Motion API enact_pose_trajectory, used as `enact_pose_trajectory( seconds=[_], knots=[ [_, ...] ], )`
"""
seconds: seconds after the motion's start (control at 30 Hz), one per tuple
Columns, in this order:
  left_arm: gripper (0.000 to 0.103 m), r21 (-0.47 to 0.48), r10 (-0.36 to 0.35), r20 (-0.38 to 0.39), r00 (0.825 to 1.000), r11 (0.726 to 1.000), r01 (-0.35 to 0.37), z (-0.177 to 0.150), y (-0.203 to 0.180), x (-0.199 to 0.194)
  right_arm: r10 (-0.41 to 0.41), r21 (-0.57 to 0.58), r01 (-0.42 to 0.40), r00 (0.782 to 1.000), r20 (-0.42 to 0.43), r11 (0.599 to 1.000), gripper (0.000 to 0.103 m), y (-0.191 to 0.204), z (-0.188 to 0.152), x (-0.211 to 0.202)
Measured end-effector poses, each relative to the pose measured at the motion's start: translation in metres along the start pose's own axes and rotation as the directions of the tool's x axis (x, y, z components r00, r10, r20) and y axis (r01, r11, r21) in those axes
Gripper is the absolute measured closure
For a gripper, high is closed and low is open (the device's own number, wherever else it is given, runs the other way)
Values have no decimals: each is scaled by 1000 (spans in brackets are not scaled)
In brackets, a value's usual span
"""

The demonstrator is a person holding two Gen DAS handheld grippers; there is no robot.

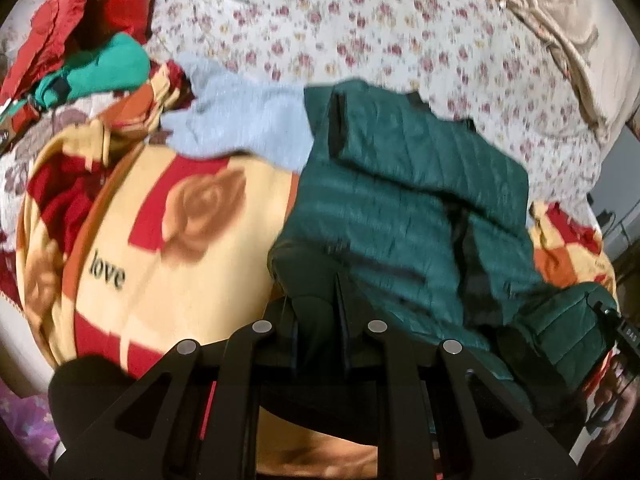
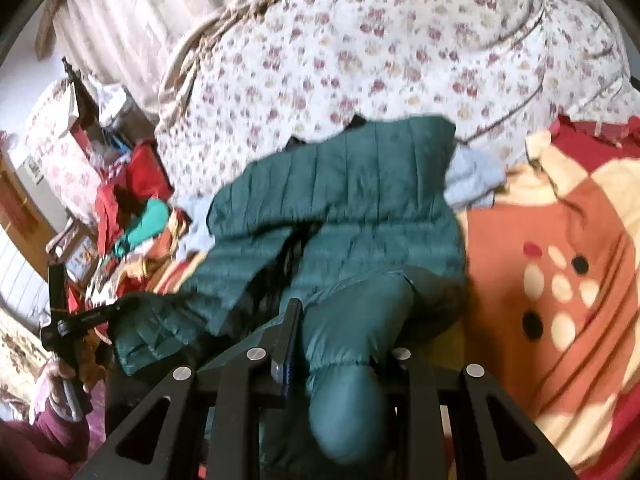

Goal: Fold large clothes
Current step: 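Grasp the jacket hem with both grippers and lift it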

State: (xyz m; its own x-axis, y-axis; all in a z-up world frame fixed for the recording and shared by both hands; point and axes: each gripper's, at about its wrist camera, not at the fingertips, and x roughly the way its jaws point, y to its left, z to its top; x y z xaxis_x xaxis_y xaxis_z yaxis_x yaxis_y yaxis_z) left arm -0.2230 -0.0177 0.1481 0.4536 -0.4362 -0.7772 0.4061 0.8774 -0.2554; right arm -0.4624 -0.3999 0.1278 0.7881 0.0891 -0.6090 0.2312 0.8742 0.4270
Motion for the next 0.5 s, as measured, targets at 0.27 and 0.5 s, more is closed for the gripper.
enact_pose_trajectory(
  seconds=[0.27, 0.5],
  knots=[
    [89, -17, 1, 116, 993, 1000, 2, 60, -16, 0, -14, 30, 11, 996, 85, 999, 79, -8, 55, 9],
    [89, -16, 41, 178, 983, 999, -39, 132, -46, 26, -49, 74, 40, 992, 118, 996, 79, -27, 117, 44]
  ],
)
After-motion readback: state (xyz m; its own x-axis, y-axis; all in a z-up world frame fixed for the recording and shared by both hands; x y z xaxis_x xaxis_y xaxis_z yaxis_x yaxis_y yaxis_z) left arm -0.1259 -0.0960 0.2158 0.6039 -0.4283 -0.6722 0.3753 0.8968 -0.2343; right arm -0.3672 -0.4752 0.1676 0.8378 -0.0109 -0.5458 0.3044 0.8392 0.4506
